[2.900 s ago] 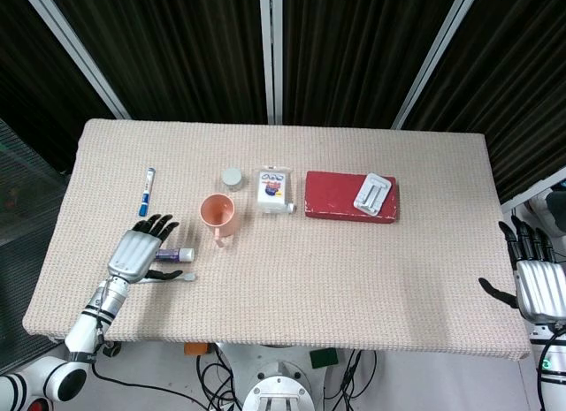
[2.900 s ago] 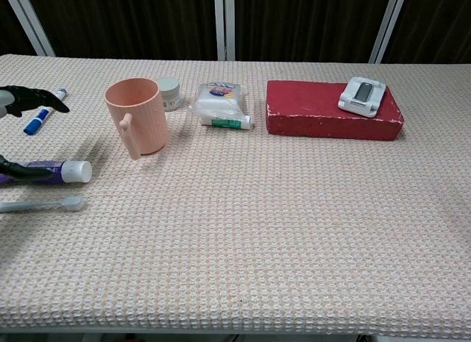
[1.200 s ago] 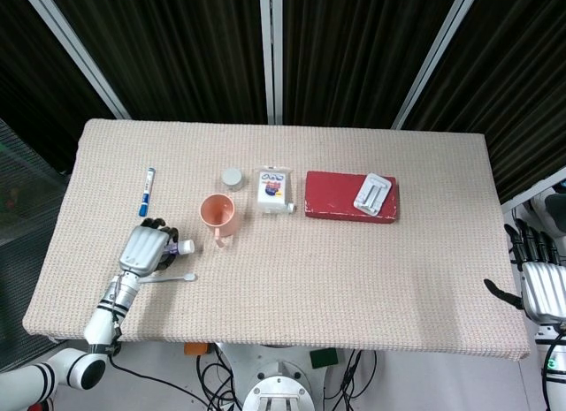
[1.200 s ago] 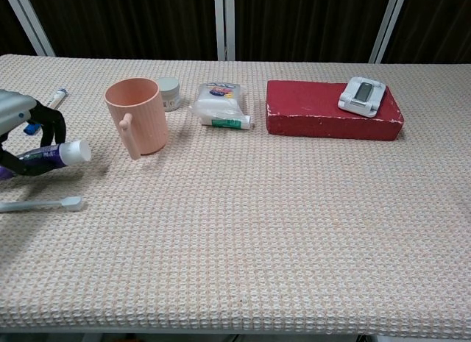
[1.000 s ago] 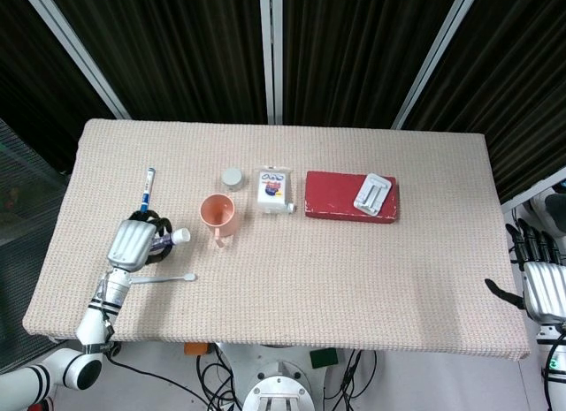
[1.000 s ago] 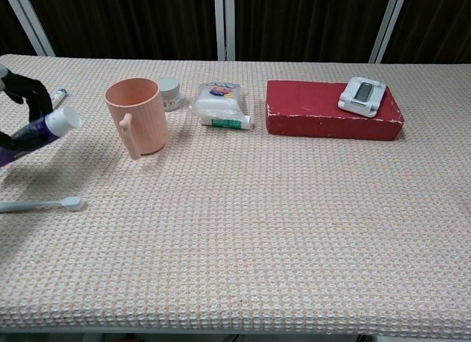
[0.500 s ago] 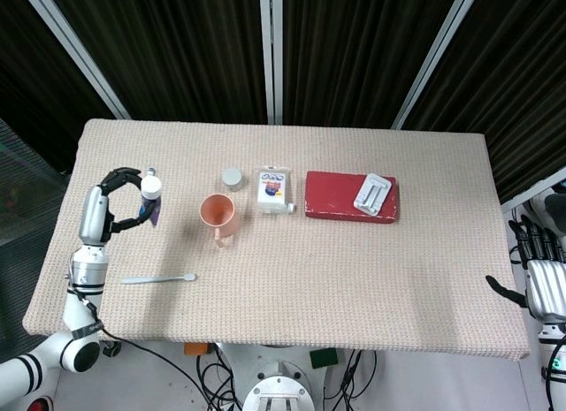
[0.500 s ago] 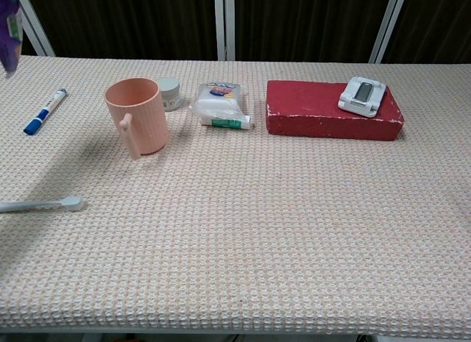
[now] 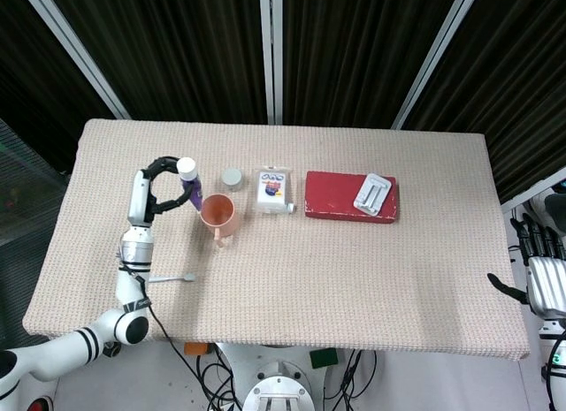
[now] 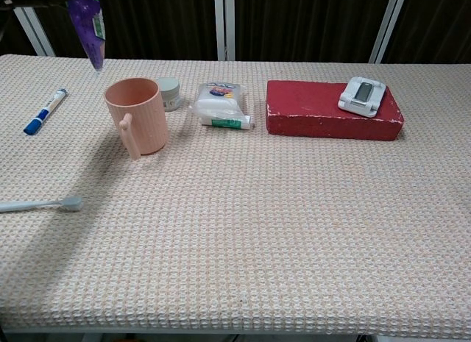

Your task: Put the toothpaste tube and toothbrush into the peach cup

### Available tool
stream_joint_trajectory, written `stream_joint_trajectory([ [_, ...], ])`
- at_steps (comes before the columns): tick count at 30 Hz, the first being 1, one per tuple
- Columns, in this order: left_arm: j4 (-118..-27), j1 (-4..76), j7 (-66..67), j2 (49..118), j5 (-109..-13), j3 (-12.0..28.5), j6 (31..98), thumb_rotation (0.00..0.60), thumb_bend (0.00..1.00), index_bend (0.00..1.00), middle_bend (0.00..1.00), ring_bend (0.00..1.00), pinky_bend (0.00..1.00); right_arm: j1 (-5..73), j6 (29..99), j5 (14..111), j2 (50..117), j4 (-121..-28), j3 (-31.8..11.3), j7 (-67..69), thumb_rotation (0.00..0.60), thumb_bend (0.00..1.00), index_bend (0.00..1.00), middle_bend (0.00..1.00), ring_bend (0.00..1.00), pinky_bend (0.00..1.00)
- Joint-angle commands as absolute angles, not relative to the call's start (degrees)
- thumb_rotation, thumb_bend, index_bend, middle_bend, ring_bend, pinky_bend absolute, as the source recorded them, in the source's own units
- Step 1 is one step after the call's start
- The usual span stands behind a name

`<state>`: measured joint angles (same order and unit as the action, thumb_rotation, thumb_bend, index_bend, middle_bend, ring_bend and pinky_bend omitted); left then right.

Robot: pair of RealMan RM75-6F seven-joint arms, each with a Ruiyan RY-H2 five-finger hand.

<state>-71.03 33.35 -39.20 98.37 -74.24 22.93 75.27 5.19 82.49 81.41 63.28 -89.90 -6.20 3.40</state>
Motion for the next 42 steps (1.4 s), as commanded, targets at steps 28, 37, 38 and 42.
stream_joint_trajectory([
  [28, -56.95, 35.97, -43.82, 108.61, -74.47, 20.51, 72.12, 0.600, 0.41, 0.60, 0.55, 0.33, 0.40, 5.07, 81.75, 81.18, 64.01, -88.39, -5.72, 4.54, 0.600, 0.36, 0.00, 0.00, 0.00, 0.00],
  [37, -53.19, 36.10, -46.10, 110.04, -75.47, 18.56, 69.91, 0.600, 0.41, 0.58, 0.30, 0.24, 0.38, 5.14, 81.49, 80.99, 64.05, -88.21, -5.74, 4.61, 0.600, 0.36, 0.00, 0.00, 0.00, 0.00],
  [38, -52.77, 36.12, -46.25, 110.26, -75.50, 18.46, 69.76, 0.600, 0.41, 0.57, 0.29, 0.24, 0.38, 5.13, 81.50, 80.99, 64.05, -88.19, -5.75, 4.64, 0.600, 0.36, 0.00, 0.00, 0.00, 0.00],
  [42, -51.32, 36.18, -46.89, 110.89, -75.84, 18.09, 69.51, 0.600, 0.41, 0.57, 0.28, 0.22, 0.37, 5.07, 81.57, 80.94, 64.00, -88.14, -5.78, 4.73, 0.600, 0.36, 0.00, 0.00, 0.00, 0.00],
])
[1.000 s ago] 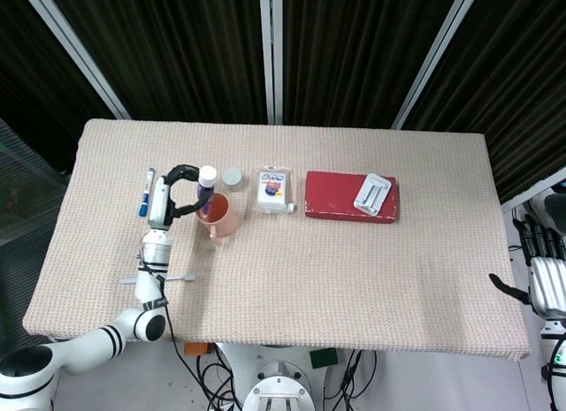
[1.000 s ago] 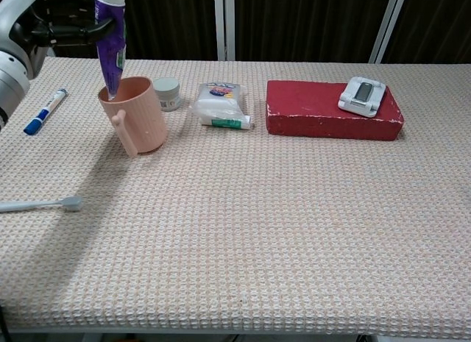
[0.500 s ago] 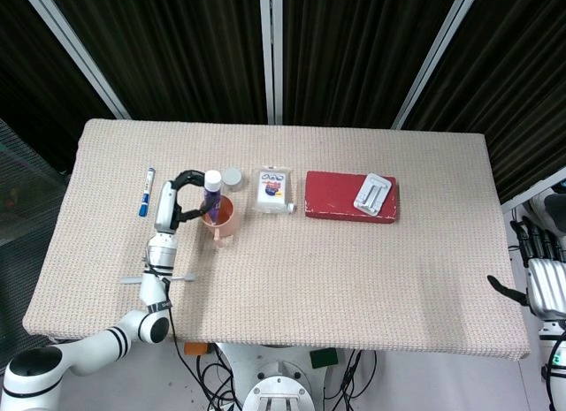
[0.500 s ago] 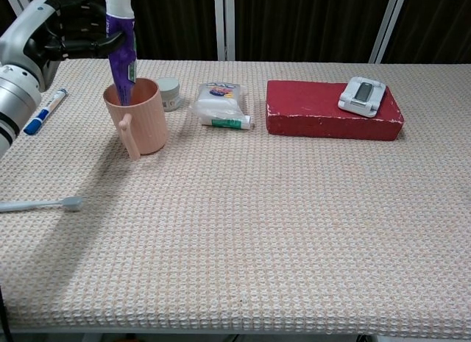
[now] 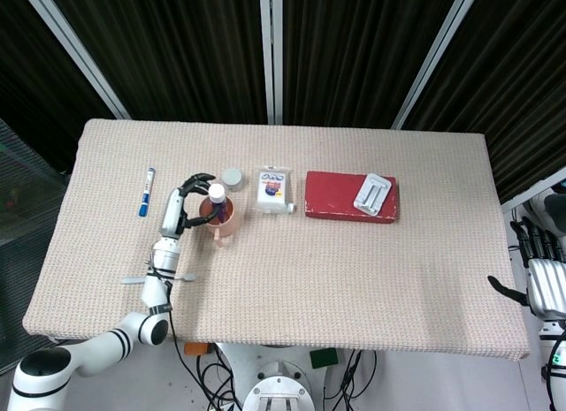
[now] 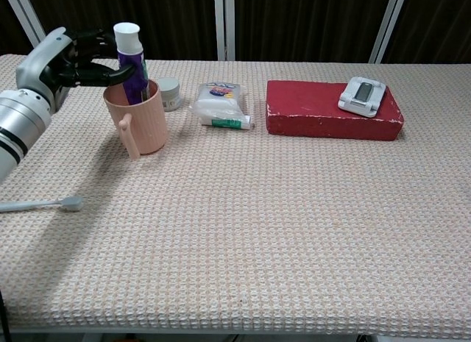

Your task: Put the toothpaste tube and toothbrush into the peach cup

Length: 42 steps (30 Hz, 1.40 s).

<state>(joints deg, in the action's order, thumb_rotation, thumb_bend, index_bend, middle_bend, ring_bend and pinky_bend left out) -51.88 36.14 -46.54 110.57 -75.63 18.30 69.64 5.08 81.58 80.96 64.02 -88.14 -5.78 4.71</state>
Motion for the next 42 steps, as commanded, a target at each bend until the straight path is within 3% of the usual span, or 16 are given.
stream_joint_trajectory([
  [1, -51.13, 36.19, -47.07, 110.94, -75.93, 18.04, 69.48, 0.600, 0.41, 0.57, 0.27, 0.22, 0.37, 5.06, 81.57, 80.92, 64.00, -88.13, -5.78, 4.74, 0.600, 0.36, 0.00, 0.00, 0.00, 0.00],
  [6, -50.29, 36.12, -48.00, 110.89, -76.90, 17.25, 69.45, 0.597, 0.40, 0.49, 0.19, 0.19, 0.32, 5.10, 81.47, 80.89, 64.05, -88.07, -5.77, 4.70, 0.600, 0.37, 0.00, 0.00, 0.00, 0.00],
  [10, -49.77, 35.97, -48.90, 110.84, -77.35, 16.90, 69.53, 0.507, 0.41, 0.30, 0.16, 0.18, 0.29, 5.12, 81.51, 80.91, 64.07, -88.11, -5.81, 4.64, 0.600, 0.37, 0.00, 0.00, 0.00, 0.00],
  [14, -49.70, 35.79, -49.38, 110.51, -77.67, 16.48, 69.31, 0.482, 0.41, 0.18, 0.16, 0.18, 0.29, 5.09, 81.66, 80.94, 64.04, -88.27, -5.86, 4.56, 0.600, 0.37, 0.00, 0.00, 0.00, 0.00],
  [26, -50.65, 35.24, -50.38, 109.47, -78.12, 15.94, 69.10, 0.482, 0.40, 0.16, 0.16, 0.18, 0.29, 5.07, 81.81, 81.17, 63.92, -88.46, -5.84, 4.58, 0.600, 0.37, 0.00, 0.00, 0.00, 0.00],
  [36, -53.66, 33.86, -49.21, 106.65, -78.74, 16.82, 72.99, 0.482, 0.41, 0.16, 0.16, 0.18, 0.29, 5.09, 82.31, 81.42, 63.66, -88.70, -6.10, 4.83, 0.600, 0.37, 0.00, 0.00, 0.00, 0.00],
  [42, -59.04, 30.83, -46.78, 101.46, -80.31, 16.22, 77.77, 0.492, 0.41, 0.16, 0.16, 0.17, 0.29, 4.79, 83.19, 81.88, 63.47, -88.76, -6.13, 5.21, 0.600, 0.37, 0.00, 0.00, 0.00, 0.00],
])
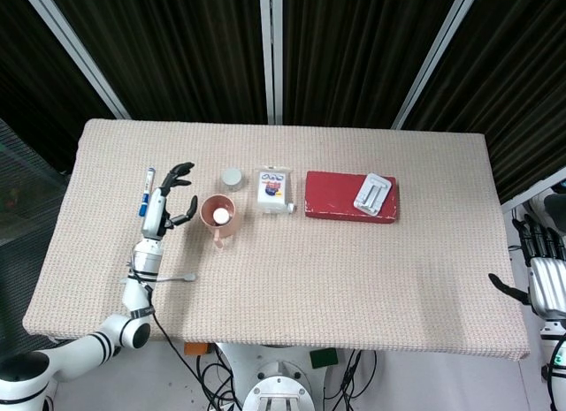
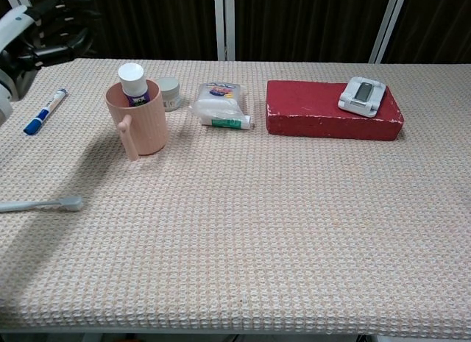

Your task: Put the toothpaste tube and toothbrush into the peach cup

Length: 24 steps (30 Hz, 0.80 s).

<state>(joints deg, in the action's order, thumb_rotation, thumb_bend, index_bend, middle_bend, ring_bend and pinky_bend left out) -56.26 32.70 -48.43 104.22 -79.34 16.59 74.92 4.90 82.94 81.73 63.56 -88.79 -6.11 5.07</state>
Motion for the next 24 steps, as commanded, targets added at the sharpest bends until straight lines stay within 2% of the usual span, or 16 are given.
stream_joint_trajectory([
  [1, -60.27, 30.00, -45.88, 100.27, -80.55, 15.97, 78.77, 0.510, 0.40, 0.16, 0.16, 0.17, 0.29, 4.73, 83.34, 81.93, 63.41, -88.73, -6.15, 5.37, 0.600, 0.37, 0.00, 0.00, 0.00, 0.00],
  [3, -63.32, 27.64, -42.80, 96.86, -81.55, 14.73, 81.30, 0.560, 0.40, 0.16, 0.17, 0.17, 0.29, 4.62, 83.58, 81.99, 63.32, -88.61, -6.21, 5.80, 0.600, 0.38, 0.00, 0.00, 0.00, 0.00],
  [6, -67.03, 23.86, -34.94, 91.76, -82.62, 11.76, 83.83, 0.579, 0.40, 0.16, 0.17, 0.17, 0.29, 4.51, 83.79, 82.02, 63.26, -88.32, -6.27, 6.26, 0.600, 0.37, 0.00, 0.00, 0.00, 0.00],
  [10, -80.25, 18.02, -11.95, 79.48, -79.38, 4.27, 79.42, 0.585, 0.40, 0.21, 0.18, 0.17, 0.28, 4.39, 83.86, 81.89, 63.39, -87.87, -6.30, 6.77, 0.600, 0.37, 0.00, 0.00, 0.00, 0.00],
  [12, -84.87, 16.39, -3.35, 76.42, -78.63, 2.26, 79.69, 0.592, 0.40, 0.22, 0.18, 0.17, 0.28, 4.42, 83.73, 81.87, 63.52, -87.70, -6.25, 6.80, 0.600, 0.37, 0.00, 0.00, 0.00, 0.00],
  [14, -87.11, 14.83, 2.74, 75.46, -79.00, 0.40, 80.81, 0.582, 0.40, 0.26, 0.20, 0.17, 0.28, 4.46, 83.63, 81.96, 63.67, -87.63, -6.18, 6.78, 0.600, 0.37, 0.00, 0.00, 0.00, 0.00],
  [17, -86.89, 13.56, 4.49, 76.29, -80.70, -1.52, 81.23, 0.476, 0.40, 0.31, 0.23, 0.17, 0.26, 4.47, 83.78, 82.22, 63.77, -87.80, -6.12, 6.63, 0.600, 0.37, 0.00, 0.00, 0.00, 0.00],
  [24, -84.06, 14.18, 4.26, 80.11, -81.00, -2.72, 76.10, 0.451, 0.40, 0.32, 0.23, 0.17, 0.25, 4.20, 84.28, 82.77, 63.68, -87.97, -5.87, 6.72, 0.600, 0.37, 0.00, 0.00, 0.00, 0.00],
])
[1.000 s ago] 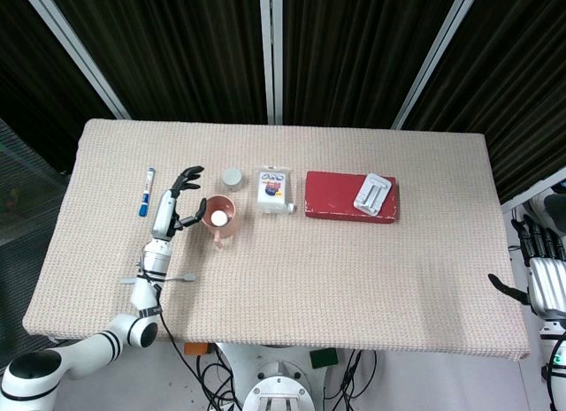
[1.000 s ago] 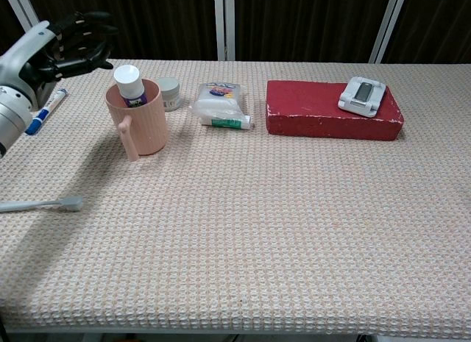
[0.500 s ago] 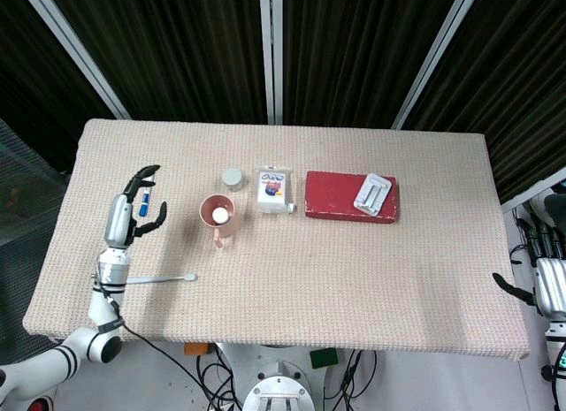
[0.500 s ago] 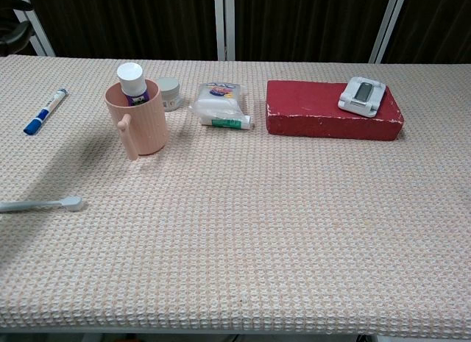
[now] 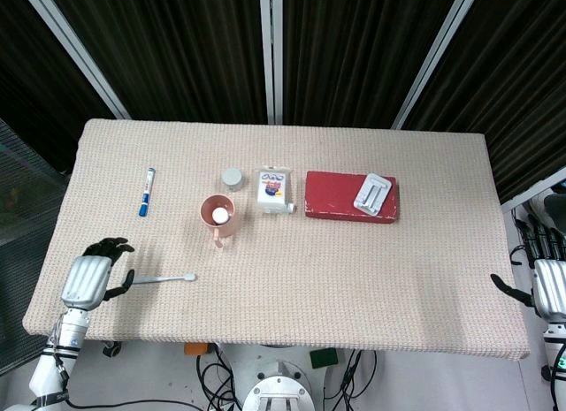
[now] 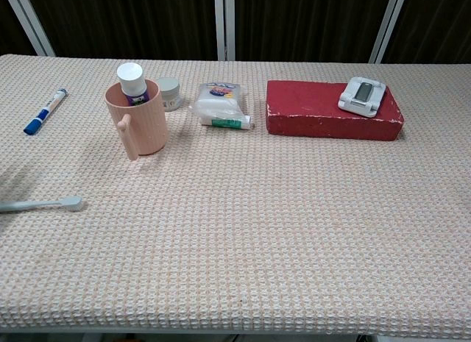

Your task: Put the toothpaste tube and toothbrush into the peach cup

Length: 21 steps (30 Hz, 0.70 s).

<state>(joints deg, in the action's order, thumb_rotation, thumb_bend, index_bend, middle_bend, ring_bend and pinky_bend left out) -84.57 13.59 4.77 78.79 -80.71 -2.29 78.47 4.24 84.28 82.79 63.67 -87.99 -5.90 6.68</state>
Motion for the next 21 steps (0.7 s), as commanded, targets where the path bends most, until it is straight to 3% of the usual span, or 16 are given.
stream_joint_trajectory([
  [1, -83.43, 14.46, 4.85, 80.92, -81.46, -3.03, 75.29, 0.452, 0.40, 0.32, 0.23, 0.17, 0.25, 4.16, 84.26, 82.73, 63.67, -87.94, -5.84, 6.79, 0.600, 0.37, 0.00, 0.00, 0.00, 0.00],
  [21, -80.69, 15.22, 9.25, 86.28, -80.00, -2.49, 69.66, 0.446, 0.41, 0.36, 0.21, 0.17, 0.25, 4.46, 83.60, 83.01, 63.50, -87.97, -5.66, 6.63, 0.600, 0.38, 0.00, 0.00, 0.00, 0.00],
])
